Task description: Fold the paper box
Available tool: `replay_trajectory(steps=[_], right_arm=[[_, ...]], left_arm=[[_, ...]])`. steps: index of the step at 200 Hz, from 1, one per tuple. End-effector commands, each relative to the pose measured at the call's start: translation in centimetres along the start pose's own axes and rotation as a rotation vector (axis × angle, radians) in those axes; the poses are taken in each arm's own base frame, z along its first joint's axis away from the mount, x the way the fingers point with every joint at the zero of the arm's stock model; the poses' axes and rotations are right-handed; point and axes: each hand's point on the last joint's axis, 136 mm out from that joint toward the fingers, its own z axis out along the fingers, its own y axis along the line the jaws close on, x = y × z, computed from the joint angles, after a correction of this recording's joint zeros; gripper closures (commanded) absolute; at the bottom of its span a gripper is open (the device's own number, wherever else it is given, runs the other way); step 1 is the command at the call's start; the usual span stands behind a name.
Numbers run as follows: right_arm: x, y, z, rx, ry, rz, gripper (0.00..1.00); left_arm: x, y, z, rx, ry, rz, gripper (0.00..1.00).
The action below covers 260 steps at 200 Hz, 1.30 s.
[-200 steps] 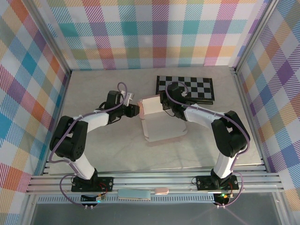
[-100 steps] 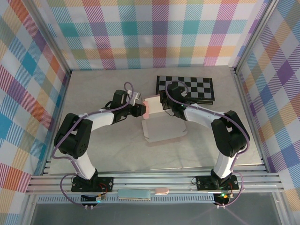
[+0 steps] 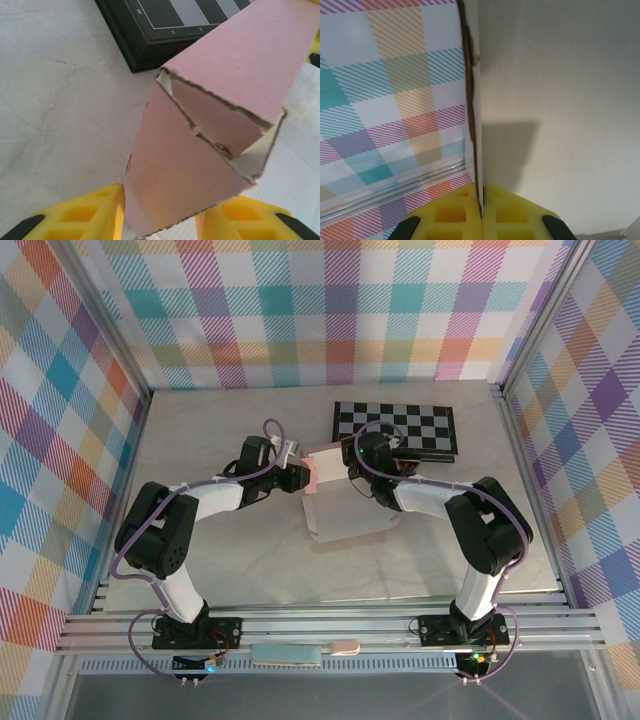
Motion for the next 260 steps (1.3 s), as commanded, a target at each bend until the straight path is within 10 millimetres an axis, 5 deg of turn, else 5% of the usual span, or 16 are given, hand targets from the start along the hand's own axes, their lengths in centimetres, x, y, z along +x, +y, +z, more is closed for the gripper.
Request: replay_trajectory(steps=[1, 260], right_arm=[[0.6, 0.6, -0.5, -0.059, 0.028, -0.041, 1.0], [2.1, -2.5, -0.3, -0.059, 0.027, -0.02, 1.0]], left_arm=[[-0.6, 0.2, -0.6, -0.029, -0.041, 0.007, 0.6], [-2.2, -0.3, 0.5, -0.223, -0.206, -0.122, 0.66]])
